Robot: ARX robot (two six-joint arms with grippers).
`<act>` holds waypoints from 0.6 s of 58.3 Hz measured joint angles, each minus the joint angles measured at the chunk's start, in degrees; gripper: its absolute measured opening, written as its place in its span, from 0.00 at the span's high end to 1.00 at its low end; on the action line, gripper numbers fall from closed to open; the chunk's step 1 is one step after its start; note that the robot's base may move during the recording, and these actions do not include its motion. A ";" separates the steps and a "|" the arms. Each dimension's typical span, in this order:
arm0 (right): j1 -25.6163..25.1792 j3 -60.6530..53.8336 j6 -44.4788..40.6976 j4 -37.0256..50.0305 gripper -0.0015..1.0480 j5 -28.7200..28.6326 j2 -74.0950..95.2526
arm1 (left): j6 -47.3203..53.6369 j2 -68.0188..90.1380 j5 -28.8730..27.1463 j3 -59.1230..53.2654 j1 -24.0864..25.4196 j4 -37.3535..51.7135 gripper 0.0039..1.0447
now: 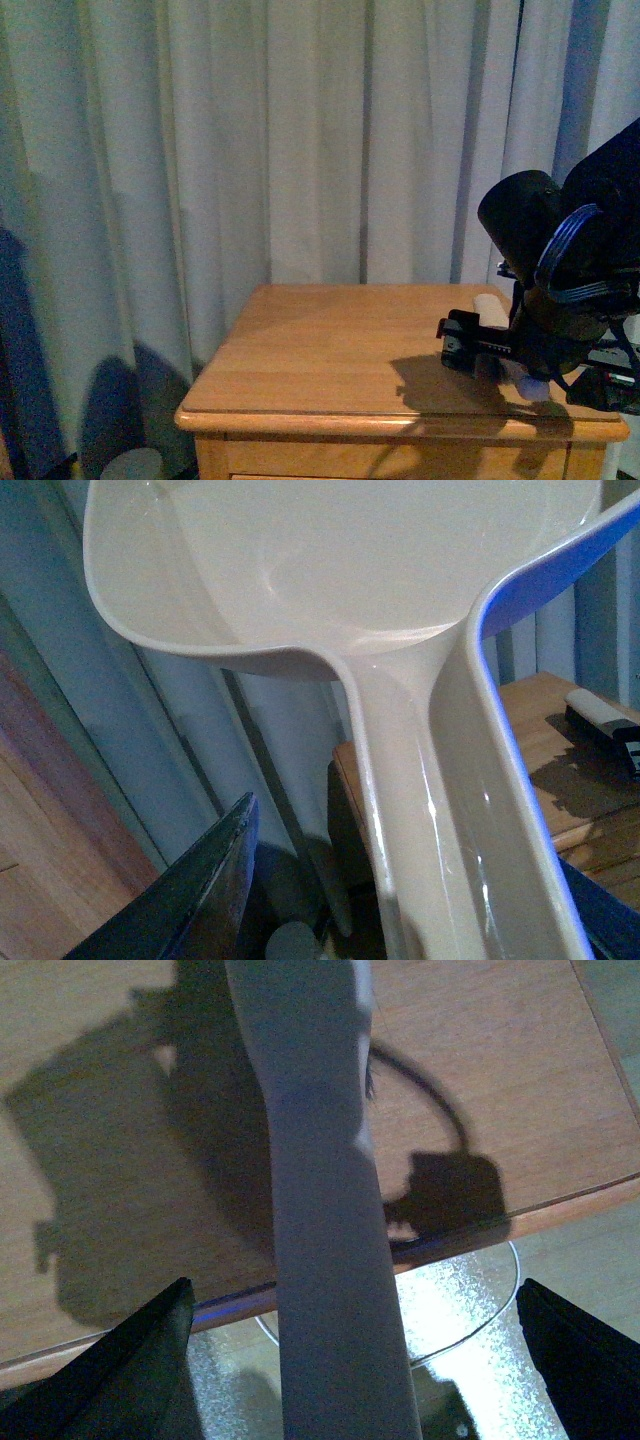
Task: Clean up trash
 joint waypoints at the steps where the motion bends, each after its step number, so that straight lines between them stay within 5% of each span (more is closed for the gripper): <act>1: 0.00 0.00 0.00 0.13 0.07 0.02 0.02 | 0.00 0.00 0.00 0.00 0.00 0.00 0.39; 6: 0.00 0.00 0.02 0.52 0.12 0.22 0.02 | 0.00 0.00 0.00 0.00 0.00 0.00 0.39; 35: -0.59 -1.09 -0.22 2.91 0.79 -2.03 0.02 | 0.00 0.00 0.00 0.00 0.00 0.00 0.39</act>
